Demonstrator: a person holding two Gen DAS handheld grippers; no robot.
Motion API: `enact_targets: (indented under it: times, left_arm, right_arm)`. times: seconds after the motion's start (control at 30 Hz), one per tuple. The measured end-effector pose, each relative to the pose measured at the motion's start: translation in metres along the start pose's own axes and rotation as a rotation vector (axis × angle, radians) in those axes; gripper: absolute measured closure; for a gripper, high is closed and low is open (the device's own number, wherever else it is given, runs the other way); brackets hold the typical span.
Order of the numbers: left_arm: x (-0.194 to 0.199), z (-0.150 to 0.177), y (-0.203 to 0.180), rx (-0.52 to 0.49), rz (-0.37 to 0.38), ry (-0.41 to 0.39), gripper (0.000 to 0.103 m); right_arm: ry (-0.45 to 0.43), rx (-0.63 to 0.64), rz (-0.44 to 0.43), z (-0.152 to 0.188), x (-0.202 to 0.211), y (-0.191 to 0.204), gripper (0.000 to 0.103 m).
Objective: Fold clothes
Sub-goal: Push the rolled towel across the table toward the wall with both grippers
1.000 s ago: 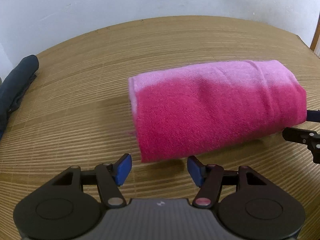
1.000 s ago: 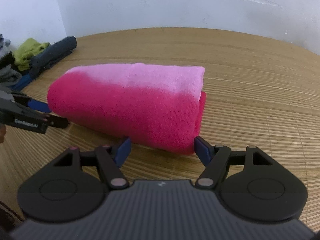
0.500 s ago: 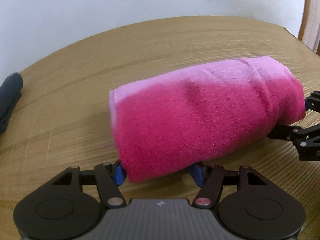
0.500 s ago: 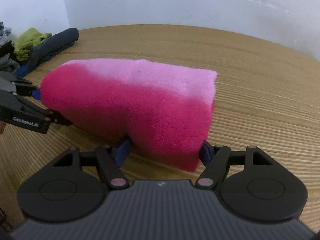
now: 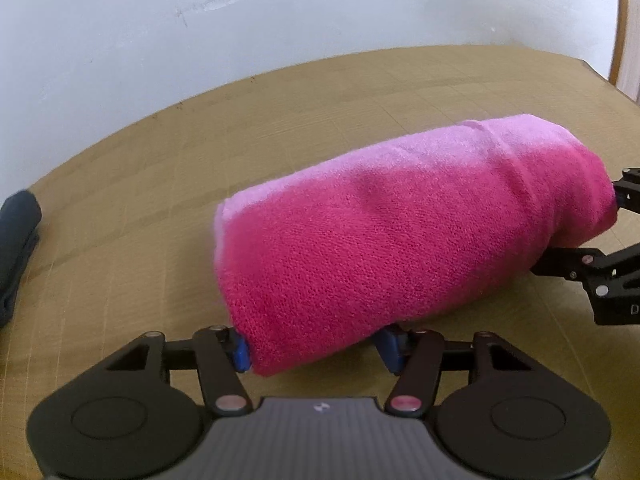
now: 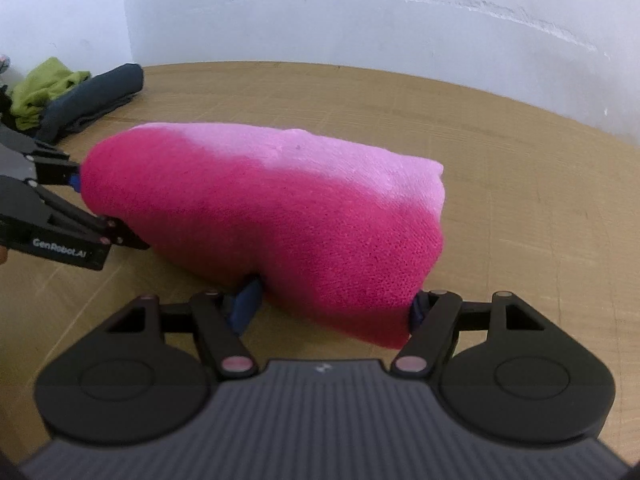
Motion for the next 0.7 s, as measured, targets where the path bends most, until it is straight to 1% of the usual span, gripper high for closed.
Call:
enact_targets:
  times: [0.17, 0.33, 0.53, 0.7]
  left_arm:
    - [-0.028, -0.049, 0.012, 0.021, -0.017, -0.014, 0.041]
    - [-0.053, -0.102, 0.026, 0.012, -0.041, -0.029, 0.041]
    - [-0.084, -0.154, 0.048, 0.047, -0.035, -0.036, 0.042]
    - [-0.11, -0.198, 0.06, 0.032, -0.087, -0.058, 0.041]
  right_arm:
    - [-0.002, -0.009, 0.036, -0.04, -0.031, -0.016, 0.032]
    - [-0.008, -0.015, 0.077, -0.076, -0.055, -0.034, 0.032]
    - [-0.013, -0.033, 0.096, -0.125, -0.093, -0.055, 0.031]
    - [-0.021, -0.053, 0.107, -0.167, -0.127, -0.071, 0.031]
Point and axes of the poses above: each gripper's, at about its wrist camera, not at the fingertips, and x roughly against the way its jaws point, y to its left, z to its underside, the point moved 6 cm from there along -x, roughly the way its jaws point, and after that the axes turned 13 degrees about y, right-handed, at the moved point
